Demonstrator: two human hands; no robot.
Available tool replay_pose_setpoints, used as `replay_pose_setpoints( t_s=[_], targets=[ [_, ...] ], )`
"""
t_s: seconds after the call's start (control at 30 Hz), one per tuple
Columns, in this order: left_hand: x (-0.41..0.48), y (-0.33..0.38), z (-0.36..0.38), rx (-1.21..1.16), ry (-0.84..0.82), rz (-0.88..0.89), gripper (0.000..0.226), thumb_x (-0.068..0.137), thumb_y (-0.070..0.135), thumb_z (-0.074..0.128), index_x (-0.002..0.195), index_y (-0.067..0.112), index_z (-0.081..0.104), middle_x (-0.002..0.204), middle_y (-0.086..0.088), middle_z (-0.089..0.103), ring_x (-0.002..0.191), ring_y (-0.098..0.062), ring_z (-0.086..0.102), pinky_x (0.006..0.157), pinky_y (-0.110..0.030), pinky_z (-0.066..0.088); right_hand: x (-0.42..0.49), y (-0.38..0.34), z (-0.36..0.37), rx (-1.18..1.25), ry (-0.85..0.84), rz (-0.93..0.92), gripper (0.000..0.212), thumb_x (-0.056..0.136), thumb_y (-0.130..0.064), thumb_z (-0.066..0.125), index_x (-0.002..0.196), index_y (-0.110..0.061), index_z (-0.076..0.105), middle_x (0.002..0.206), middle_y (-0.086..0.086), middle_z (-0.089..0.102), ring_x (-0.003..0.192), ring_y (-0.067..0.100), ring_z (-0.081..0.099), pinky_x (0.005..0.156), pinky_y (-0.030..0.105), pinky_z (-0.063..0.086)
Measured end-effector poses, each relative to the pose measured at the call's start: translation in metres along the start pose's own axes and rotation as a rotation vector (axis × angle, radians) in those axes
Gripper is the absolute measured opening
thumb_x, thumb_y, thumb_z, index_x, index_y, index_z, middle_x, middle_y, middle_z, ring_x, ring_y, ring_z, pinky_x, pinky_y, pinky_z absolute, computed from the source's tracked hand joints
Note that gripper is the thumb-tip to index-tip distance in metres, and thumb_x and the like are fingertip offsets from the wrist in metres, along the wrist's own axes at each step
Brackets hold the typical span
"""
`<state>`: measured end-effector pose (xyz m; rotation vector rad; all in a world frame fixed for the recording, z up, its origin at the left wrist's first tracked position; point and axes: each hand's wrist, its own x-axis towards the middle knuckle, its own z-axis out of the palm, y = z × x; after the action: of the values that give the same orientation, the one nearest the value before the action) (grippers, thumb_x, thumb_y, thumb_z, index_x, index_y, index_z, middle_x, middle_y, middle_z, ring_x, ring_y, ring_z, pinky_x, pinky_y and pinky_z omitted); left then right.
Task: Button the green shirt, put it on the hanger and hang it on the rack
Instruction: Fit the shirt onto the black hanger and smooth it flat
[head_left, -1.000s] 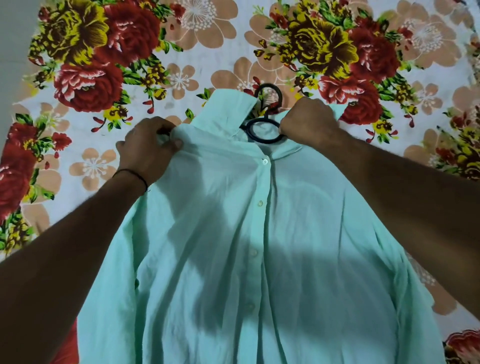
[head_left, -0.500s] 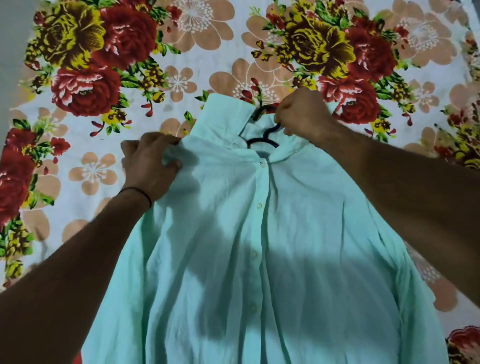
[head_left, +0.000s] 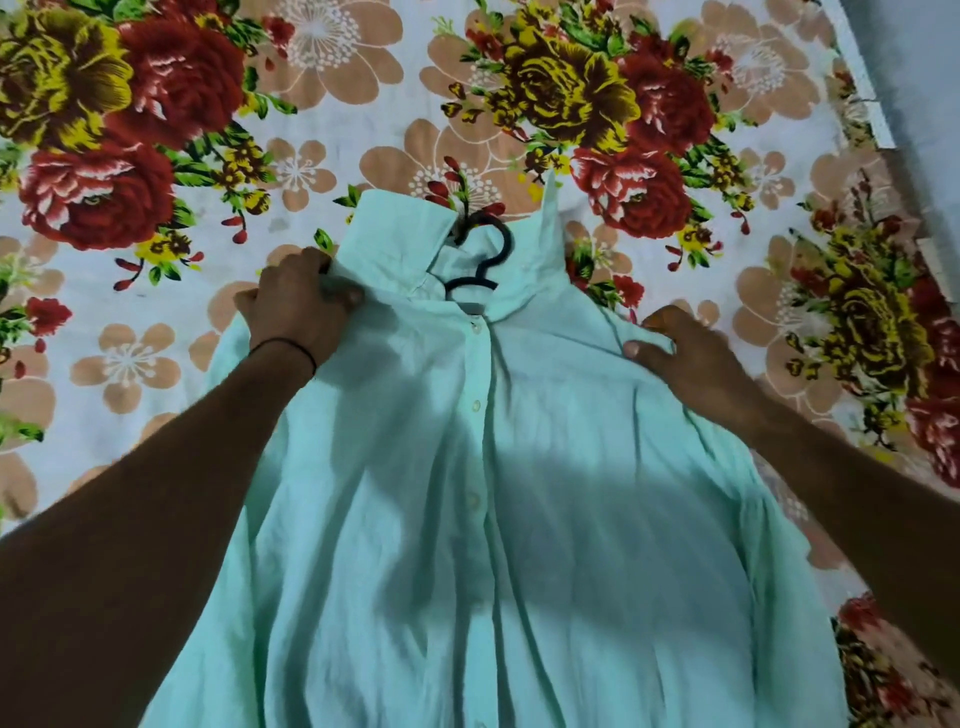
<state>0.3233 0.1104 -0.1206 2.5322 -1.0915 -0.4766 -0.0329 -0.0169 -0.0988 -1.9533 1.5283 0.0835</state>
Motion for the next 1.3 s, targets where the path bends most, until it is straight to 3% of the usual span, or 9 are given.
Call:
replay_pose_setpoints(
  t_s=[0.2,0.33,0.43,0.5,0.67,0.87,1.0,1.2,1.3],
  targets=[
    [0.007,0.008,-0.001,-0.102,0.073,-0.049,0.03,0.091,0.024,0.064,0.116,0.007,0.062,0.124,-0.021,0.059,0.119,-0.041,0.051,0.1,-0.048,0.036,0.001,0.005,-0.033,0.104,0.204,-0.063,0.015,0.093,-0.022,0.067,0.097,-0.008,0.07,0.086,0.008,0.069,0.091,0.031,0.065,0.07,0.031,0.043],
    [0.004,0.016,0.006,-0.077,0.081,0.001,0.031,0.09,0.014,0.063,0.118,0.003,0.059,0.123,-0.025,0.055,0.118,-0.044,0.049,0.095,-0.048,0.038,0.012,0.016,-0.011,-0.082,0.061,0.045,0.032,0.084,-0.017,0.076,0.113,-0.012,0.065,0.109,0.006,0.061,0.097,0.026,0.058,0.079,0.031,0.041],
    [0.002,0.005,0.005,-0.178,0.029,0.035,0.036,0.085,0.004,0.065,0.12,0.0,0.059,0.124,-0.026,0.054,0.116,-0.04,0.051,0.093,-0.038,0.039,0.019,-0.005,-0.007,-0.032,0.326,-0.058,0.034,0.076,-0.013,0.072,0.109,-0.012,0.064,0.113,0.011,0.062,0.102,0.031,0.06,0.09,0.047,0.049],
    [-0.002,-0.006,0.001,-0.206,0.057,0.027,0.031,0.087,0.007,0.064,0.117,0.003,0.063,0.121,-0.024,0.057,0.113,-0.038,0.053,0.092,-0.036,0.04,0.024,-0.03,-0.005,0.1,0.391,-0.198,0.028,0.081,-0.014,0.064,0.108,-0.008,0.065,0.109,0.01,0.065,0.097,0.023,0.061,0.09,0.04,0.05],
    [-0.031,-0.028,-0.007,-0.065,0.113,-0.178,0.031,0.1,0.029,0.048,0.119,0.008,0.06,0.123,-0.028,0.055,0.114,-0.047,0.049,0.095,-0.048,0.038,0.039,-0.063,0.024,-0.148,0.1,-0.294,0.036,0.091,-0.032,0.067,0.114,-0.006,0.061,0.113,0.014,0.059,0.111,0.033,0.053,0.093,0.041,0.041],
    [-0.062,-0.062,-0.019,-0.221,0.079,-0.131,0.019,0.092,0.01,0.058,0.108,0.01,0.069,0.101,-0.021,0.069,0.098,-0.04,0.063,0.082,-0.037,0.048,0.052,-0.068,0.035,-0.397,0.182,-0.304,0.036,0.092,-0.015,0.061,0.121,0.003,0.05,0.124,0.027,0.052,0.116,0.046,0.048,0.095,0.049,0.04],
    [-0.06,-0.083,-0.038,-0.199,0.21,-0.204,0.021,0.092,0.014,0.062,0.109,0.007,0.073,0.107,-0.021,0.071,0.104,-0.039,0.063,0.087,-0.035,0.046,0.056,-0.059,0.033,-0.299,0.331,-0.289,0.025,0.093,-0.011,0.059,0.114,0.003,0.054,0.113,0.029,0.054,0.102,0.048,0.054,0.079,0.054,0.047],
    [-0.056,-0.074,-0.042,-0.077,0.013,-0.178,0.043,0.075,0.008,0.052,0.113,0.019,0.07,0.118,-0.015,0.064,0.115,-0.042,0.055,0.095,-0.05,0.045,0.057,-0.056,0.024,-0.037,0.069,-0.269,0.016,0.093,-0.024,0.066,0.091,-0.012,0.056,0.091,0.003,0.055,0.093,0.027,0.054,0.075,0.036,0.038],
    [-0.041,-0.047,-0.045,-0.19,-0.063,-0.131,0.036,0.079,0.026,0.052,0.111,0.022,0.067,0.119,-0.01,0.065,0.113,-0.037,0.057,0.1,-0.05,0.043,0.052,-0.066,0.014,0.147,-0.069,-0.226,0.012,0.097,-0.019,0.062,0.107,-0.015,0.064,0.1,-0.005,0.061,0.098,0.016,0.057,0.082,0.029,0.04]
  ],
)
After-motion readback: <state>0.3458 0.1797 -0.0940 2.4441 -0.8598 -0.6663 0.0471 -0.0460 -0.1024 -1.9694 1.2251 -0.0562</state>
